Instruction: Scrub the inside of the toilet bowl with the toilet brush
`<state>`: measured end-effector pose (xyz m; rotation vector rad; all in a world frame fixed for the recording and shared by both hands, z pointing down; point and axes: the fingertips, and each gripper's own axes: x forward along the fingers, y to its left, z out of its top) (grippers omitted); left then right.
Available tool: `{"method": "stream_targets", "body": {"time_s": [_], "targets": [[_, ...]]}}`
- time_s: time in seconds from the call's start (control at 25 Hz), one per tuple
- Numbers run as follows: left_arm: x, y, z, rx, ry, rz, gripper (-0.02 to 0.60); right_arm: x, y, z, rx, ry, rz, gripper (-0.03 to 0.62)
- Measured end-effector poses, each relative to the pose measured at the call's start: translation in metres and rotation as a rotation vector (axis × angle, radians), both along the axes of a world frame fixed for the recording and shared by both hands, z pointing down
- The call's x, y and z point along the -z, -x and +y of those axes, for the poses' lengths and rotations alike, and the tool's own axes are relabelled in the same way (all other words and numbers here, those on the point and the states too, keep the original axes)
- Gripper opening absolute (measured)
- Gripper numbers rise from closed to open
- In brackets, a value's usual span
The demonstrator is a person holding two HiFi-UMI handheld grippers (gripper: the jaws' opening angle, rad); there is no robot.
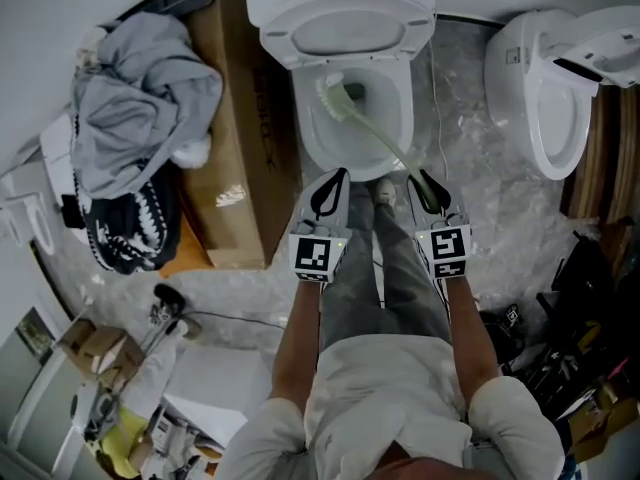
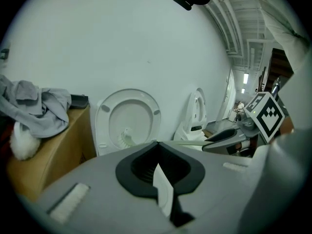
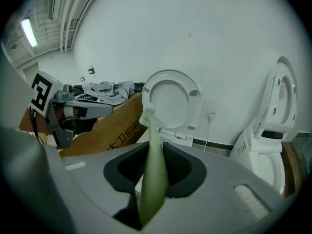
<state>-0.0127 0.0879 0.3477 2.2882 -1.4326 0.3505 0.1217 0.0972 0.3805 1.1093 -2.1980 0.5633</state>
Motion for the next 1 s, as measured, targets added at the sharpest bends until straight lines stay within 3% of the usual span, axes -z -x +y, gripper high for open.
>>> {"method": "stream_targets", "body": {"time_s": [0.56, 1.0], "targets": [[-0.08, 0.002, 0.004, -0.033, 0.107, 0.013, 0.02, -0.102, 0.011, 0.014, 0.012, 0.139, 0.078, 0.091], [-0.125, 0.01, 0.013, -0.01, 0.166, 0.025, 0.02, -0.18, 0.013, 0.035, 0.031, 0.27, 0.143, 0.091]]}}
